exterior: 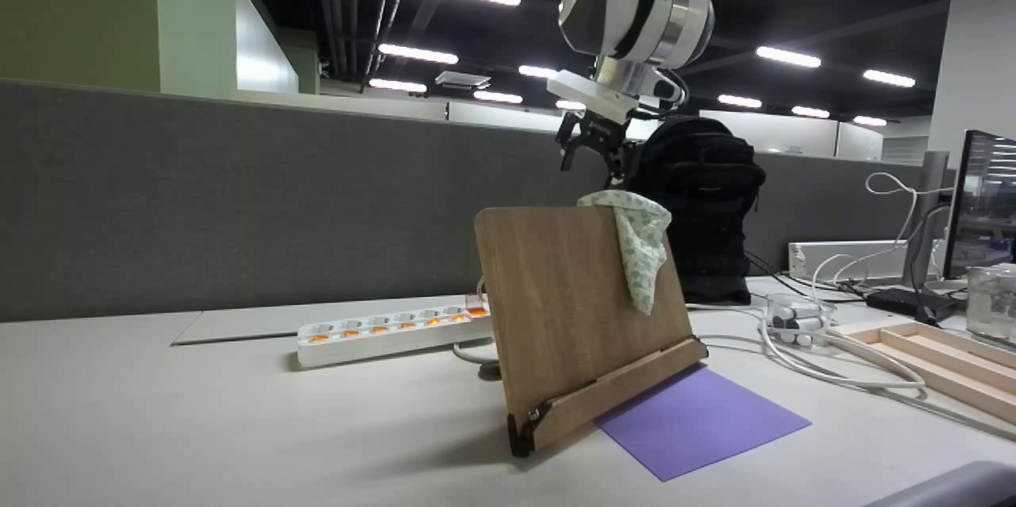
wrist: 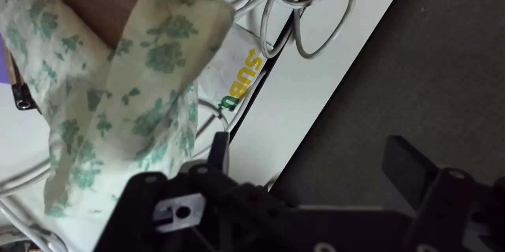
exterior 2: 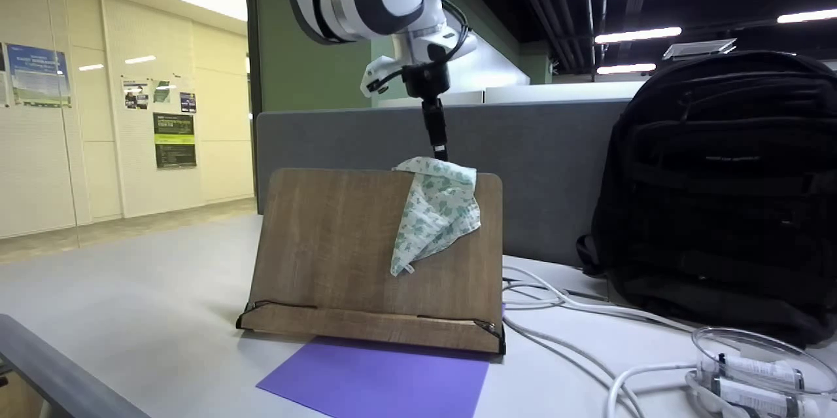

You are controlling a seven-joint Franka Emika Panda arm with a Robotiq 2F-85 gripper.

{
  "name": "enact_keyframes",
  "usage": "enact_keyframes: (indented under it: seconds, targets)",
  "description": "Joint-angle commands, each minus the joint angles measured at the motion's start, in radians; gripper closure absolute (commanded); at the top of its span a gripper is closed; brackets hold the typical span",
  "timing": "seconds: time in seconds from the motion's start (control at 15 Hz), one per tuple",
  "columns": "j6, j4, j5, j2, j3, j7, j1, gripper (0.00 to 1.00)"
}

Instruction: Place the cloth on the wooden board

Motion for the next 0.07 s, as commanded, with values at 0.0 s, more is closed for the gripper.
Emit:
enact_keyframes:
  seconds: [0.0]
  targets:
    - [-0.002,-0.051,-0.063,-0.078,-0.027,-0.021,0.015,0.00]
